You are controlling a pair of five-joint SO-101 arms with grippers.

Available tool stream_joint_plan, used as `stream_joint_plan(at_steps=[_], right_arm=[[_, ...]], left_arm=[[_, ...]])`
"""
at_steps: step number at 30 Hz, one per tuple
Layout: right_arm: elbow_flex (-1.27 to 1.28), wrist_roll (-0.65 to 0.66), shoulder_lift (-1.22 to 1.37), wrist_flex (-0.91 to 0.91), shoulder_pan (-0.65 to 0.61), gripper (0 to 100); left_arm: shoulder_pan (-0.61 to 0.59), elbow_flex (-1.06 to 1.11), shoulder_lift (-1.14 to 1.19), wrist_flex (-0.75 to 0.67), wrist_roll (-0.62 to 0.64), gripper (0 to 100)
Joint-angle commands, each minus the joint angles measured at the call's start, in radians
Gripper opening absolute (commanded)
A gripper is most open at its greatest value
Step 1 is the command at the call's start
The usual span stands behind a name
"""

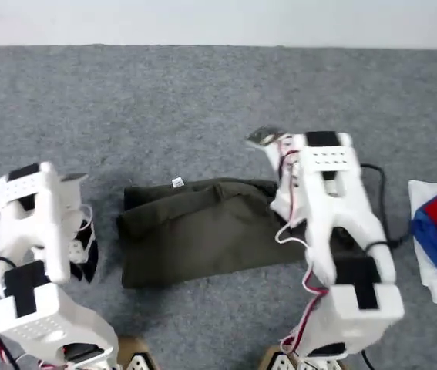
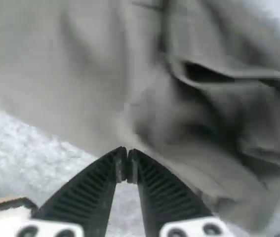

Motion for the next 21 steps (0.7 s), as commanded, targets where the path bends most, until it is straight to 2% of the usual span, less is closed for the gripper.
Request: stream_joint_plan(at_steps=[1,5,10,15,21], right_arm=[[-0.009,0.009,-0.131,-0.007,0.053,2.0],[-0.006,0.012,-0.211,0.018,0.082,2.4],[-0.006,0.078,-0.232,0.077,0.133,2.5],[-0.011,0.126,-0.237,0.085,0.219,2.4],[-0.011,0.207,-0.237,0.087,0.329,2.2]], left_arm=[[0.110,-0.154,-0.003,0.034,-0.017,7],[0.239,-0.229,-0.003,0.034,0.003,18],[0.345,-0.309,0.000,0.031,0.195,29],[0.367,-0.351,0.118,-0.061,0.204,30],[0.333,-0.576,0.402,-0.014,0.209,29]])
